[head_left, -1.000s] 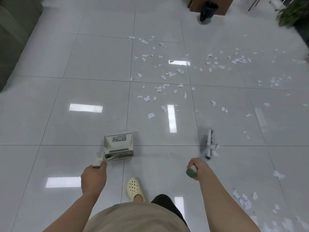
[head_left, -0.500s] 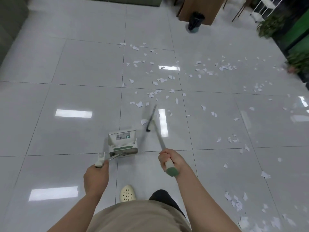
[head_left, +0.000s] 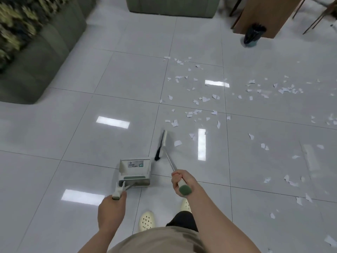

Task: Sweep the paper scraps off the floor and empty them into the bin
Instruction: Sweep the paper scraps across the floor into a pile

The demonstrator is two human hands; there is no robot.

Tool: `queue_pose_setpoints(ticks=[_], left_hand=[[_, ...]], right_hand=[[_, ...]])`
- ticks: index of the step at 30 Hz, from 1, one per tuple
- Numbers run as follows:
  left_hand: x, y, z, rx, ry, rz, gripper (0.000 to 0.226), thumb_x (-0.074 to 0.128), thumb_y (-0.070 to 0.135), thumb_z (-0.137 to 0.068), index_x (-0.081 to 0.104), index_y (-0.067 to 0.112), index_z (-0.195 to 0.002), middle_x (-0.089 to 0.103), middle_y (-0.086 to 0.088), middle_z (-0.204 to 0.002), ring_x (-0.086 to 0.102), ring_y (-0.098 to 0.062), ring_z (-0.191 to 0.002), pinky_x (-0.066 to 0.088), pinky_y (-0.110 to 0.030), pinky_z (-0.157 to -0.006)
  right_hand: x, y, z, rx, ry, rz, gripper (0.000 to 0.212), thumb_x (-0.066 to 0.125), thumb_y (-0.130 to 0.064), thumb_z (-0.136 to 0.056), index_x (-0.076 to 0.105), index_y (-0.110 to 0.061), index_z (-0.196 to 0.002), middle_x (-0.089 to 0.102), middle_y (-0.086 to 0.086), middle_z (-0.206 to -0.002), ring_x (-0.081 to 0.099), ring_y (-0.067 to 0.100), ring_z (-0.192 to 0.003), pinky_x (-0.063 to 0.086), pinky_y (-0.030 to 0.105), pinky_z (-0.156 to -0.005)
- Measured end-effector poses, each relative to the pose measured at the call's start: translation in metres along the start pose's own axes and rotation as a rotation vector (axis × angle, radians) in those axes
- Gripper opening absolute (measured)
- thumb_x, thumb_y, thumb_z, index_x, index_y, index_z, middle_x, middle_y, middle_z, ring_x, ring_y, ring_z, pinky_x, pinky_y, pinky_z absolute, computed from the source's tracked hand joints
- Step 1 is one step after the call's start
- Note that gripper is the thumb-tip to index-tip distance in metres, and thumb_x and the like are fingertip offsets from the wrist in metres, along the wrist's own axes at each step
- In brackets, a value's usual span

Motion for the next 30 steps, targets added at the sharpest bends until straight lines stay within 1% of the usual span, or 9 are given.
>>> queue_pose_setpoints(ticks=[4, 8, 10, 12, 16, 18, 21, 25, 30], left_hand=[[0.019, 0.023, 0.004, -0.086, 0.053, -0.004, 0.053, 0.062, 0.044, -0.095, 0.060, 0.000, -0.065, 0.061, -0.015, -0.060, 0.061, -0.034, -0.061, 0.056, -0.043, -0.055], [0.041, 0.056, 0.007, -0.097, 0.081, -0.002, 0.055, 0.063, 0.045, -0.095, 0.056, -0.002, -0.065, 0.056, -0.014, -0.056, 0.057, -0.034, -0.057, 0.056, -0.045, -0.055], [0.053, 0.072, 0.010, -0.096, 0.085, -0.009, 0.056, 0.062, 0.044, -0.095, 0.057, -0.003, -0.066, 0.057, -0.015, -0.056, 0.058, -0.035, -0.057, 0.055, -0.045, -0.055], [0.060, 0.087, 0.011, -0.086, 0.109, -0.002, 0.056, 0.061, 0.045, -0.095, 0.059, -0.004, -0.068, 0.060, -0.018, -0.059, 0.060, -0.037, -0.060, 0.056, -0.045, -0.056], [0.064, 0.110, 0.007, -0.107, 0.171, 0.063, 0.057, 0.061, 0.046, -0.097, 0.058, -0.003, -0.068, 0.061, -0.021, -0.062, 0.061, -0.039, -0.062, 0.049, -0.040, -0.059], [0.068, 0.122, 0.005, -0.119, 0.195, 0.104, 0.062, 0.060, 0.052, -0.096, 0.058, -0.003, -0.067, 0.063, -0.022, -0.062, 0.063, -0.040, -0.063, 0.050, -0.040, -0.059], [0.076, 0.144, -0.002, -0.086, 0.193, 0.132, 0.062, 0.060, 0.054, -0.095, 0.056, -0.001, -0.067, 0.057, -0.015, -0.058, 0.055, -0.034, -0.055, 0.048, -0.037, -0.053], [0.079, 0.169, -0.022, -0.051, 0.174, 0.116, 0.056, 0.061, 0.051, -0.095, 0.060, 0.000, -0.071, 0.061, -0.015, -0.062, 0.058, -0.034, -0.059, 0.056, -0.047, -0.055], [0.074, 0.196, -0.078, -0.022, 0.142, 0.159, 0.051, 0.062, 0.042, -0.097, 0.060, -0.001, -0.069, 0.061, -0.018, -0.065, 0.058, -0.034, -0.062, 0.049, -0.036, -0.056]], right_hand=[[-0.050, -0.067, 0.004, -0.088, 0.122, 0.010, 0.025, 0.049, 0.005, -0.088, 0.040, -0.015, -0.077, 0.038, -0.002, -0.047, 0.039, 0.008, -0.029, 0.039, 0.016, -0.030], [-0.086, -0.138, 0.020, -0.146, 0.352, 0.150, 0.020, 0.050, 0.003, -0.086, 0.042, -0.012, -0.077, 0.041, -0.001, -0.046, 0.041, 0.010, -0.028, 0.038, 0.017, -0.031], [-0.093, -0.174, 0.032, -0.181, 0.518, 0.275, 0.017, 0.050, 0.003, -0.084, 0.042, -0.009, -0.075, 0.047, 0.006, -0.054, 0.048, 0.017, -0.038, 0.042, 0.021, -0.039], [-0.097, -0.211, 0.042, -0.224, 0.596, 0.306, 0.015, 0.046, 0.004, -0.085, 0.041, -0.008, -0.078, 0.045, 0.008, -0.075, 0.049, 0.020, -0.058, 0.044, 0.023, -0.046], [-0.085, -0.257, 0.047, -0.266, 0.524, 0.071, 0.019, 0.049, 0.000, -0.090, 0.041, -0.011, -0.076, 0.046, 0.002, -0.077, 0.048, 0.013, -0.064, 0.046, 0.019, -0.034], [-0.069, -0.256, 0.044, -0.275, 0.460, 0.000, 0.017, 0.050, 0.000, -0.088, 0.042, -0.011, -0.079, 0.048, 0.002, -0.077, 0.050, 0.012, -0.064, 0.048, 0.019, -0.038], [-0.038, -0.242, 0.034, -0.283, 0.363, 0.067, 0.019, 0.045, 0.004, -0.086, 0.041, -0.011, -0.076, 0.046, 0.003, -0.070, 0.047, 0.014, -0.059, 0.048, 0.017, -0.043], [0.014, -0.219, 0.021, -0.306, 0.294, 0.222, 0.025, 0.043, 0.005, -0.083, 0.040, -0.012, -0.065, 0.040, 0.002, -0.043, 0.040, 0.015, -0.034, 0.035, 0.013, -0.037], [0.098, -0.192, -0.010, -0.194, 0.093, 0.202, 0.017, 0.050, 0.005, -0.087, 0.044, -0.008, -0.077, 0.038, 0.000, -0.049, 0.037, 0.008, -0.032, 0.035, 0.014, -0.033]])
Point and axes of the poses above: each hand's wrist, its own z-axis away from the middle knuckle, its own x-axis out of the palm, y = z × x, the point moved 3 cm from there along -z, towards the middle knuckle
